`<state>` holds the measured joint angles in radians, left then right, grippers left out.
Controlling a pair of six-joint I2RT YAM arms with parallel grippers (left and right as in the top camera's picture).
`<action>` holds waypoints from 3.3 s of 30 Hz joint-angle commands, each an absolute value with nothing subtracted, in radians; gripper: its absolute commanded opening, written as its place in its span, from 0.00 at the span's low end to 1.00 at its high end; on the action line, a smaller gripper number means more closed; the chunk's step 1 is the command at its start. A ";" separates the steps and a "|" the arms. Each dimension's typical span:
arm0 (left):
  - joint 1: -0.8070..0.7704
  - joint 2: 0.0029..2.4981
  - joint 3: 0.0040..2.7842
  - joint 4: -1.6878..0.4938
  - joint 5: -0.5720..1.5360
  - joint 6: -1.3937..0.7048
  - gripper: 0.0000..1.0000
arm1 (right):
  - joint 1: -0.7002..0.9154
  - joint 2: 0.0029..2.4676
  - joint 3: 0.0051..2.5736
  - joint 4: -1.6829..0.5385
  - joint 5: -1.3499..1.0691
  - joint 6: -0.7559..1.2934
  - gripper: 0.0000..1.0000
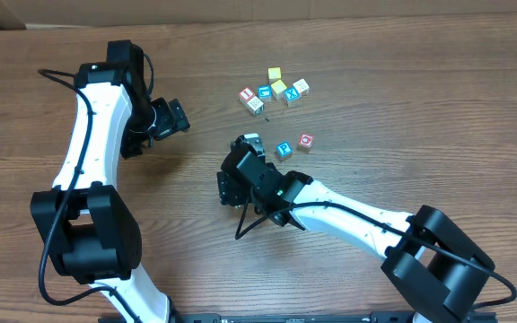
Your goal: Flip 3 blocks
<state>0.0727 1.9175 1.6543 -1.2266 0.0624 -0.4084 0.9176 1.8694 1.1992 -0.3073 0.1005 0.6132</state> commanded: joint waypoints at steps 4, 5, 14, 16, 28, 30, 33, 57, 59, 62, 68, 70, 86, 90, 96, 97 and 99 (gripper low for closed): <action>0.072 1.897 1.673 -1.225 0.052 -0.396 1.00 | 0.915 1.929 1.224 -0.317 -0.025 0.587 0.63; 0.071 1.897 1.673 -1.225 0.052 -0.396 1.00 | 0.915 1.929 1.224 -0.328 -0.048 0.587 0.62; 0.071 1.897 1.673 -1.225 0.052 -0.396 1.00 | 0.915 1.929 1.224 -0.372 -0.178 0.588 0.55; 0.072 1.897 1.673 -1.225 0.052 -0.396 1.00 | 0.916 1.928 1.224 -0.374 -0.199 0.588 0.55; 0.067 1.897 1.673 -1.225 0.052 -0.396 1.00 | 0.915 1.927 1.225 -0.408 -0.165 0.587 0.57; 0.067 1.897 1.673 -1.225 0.052 -0.396 1.00 | 0.907 1.914 1.232 -0.421 -0.149 0.586 0.59; 0.065 1.897 1.673 -1.225 0.052 -0.396 1.00 | 0.875 1.873 1.278 -0.479 -0.143 0.551 0.61; 0.065 1.897 1.673 -1.225 0.052 -0.396 1.00 | 0.535 1.893 1.492 -0.786 -0.062 0.410 0.71; 0.065 1.897 1.673 -1.225 0.052 -0.396 1.00 | 0.543 1.925 1.492 -0.773 -0.060 0.410 0.71; 0.065 1.897 1.673 -1.225 0.052 -0.396 1.00 | 0.556 1.974 1.492 -0.736 -0.060 0.366 0.71; 0.065 1.897 1.673 -1.225 0.052 -0.396 1.00 | 0.582 2.074 1.492 -0.645 -0.060 0.247 0.70; 0.065 1.897 1.673 -1.225 0.052 -0.396 1.00 | 0.589 2.101 1.492 -0.633 -0.043 0.227 0.65; 0.065 1.897 1.673 -1.225 0.052 -0.396 1.00 | 0.656 2.019 1.568 -0.838 -0.020 0.292 0.31; 0.065 1.897 1.673 -1.225 0.052 -0.396 1.00 | 0.693 1.915 1.620 -0.974 -0.038 0.374 0.31; 0.065 1.897 1.673 -1.224 0.052 -0.396 1.00 | 0.712 1.818 1.621 -1.109 -0.091 0.472 0.31; 0.065 1.897 1.673 -1.224 0.052 -0.396 1.00 | 0.712 1.818 1.621 -1.126 -0.091 0.485 0.31; 0.065 1.897 1.673 -1.225 0.052 -0.396 1.00 | 0.712 1.819 1.607 -1.145 -0.092 0.500 0.31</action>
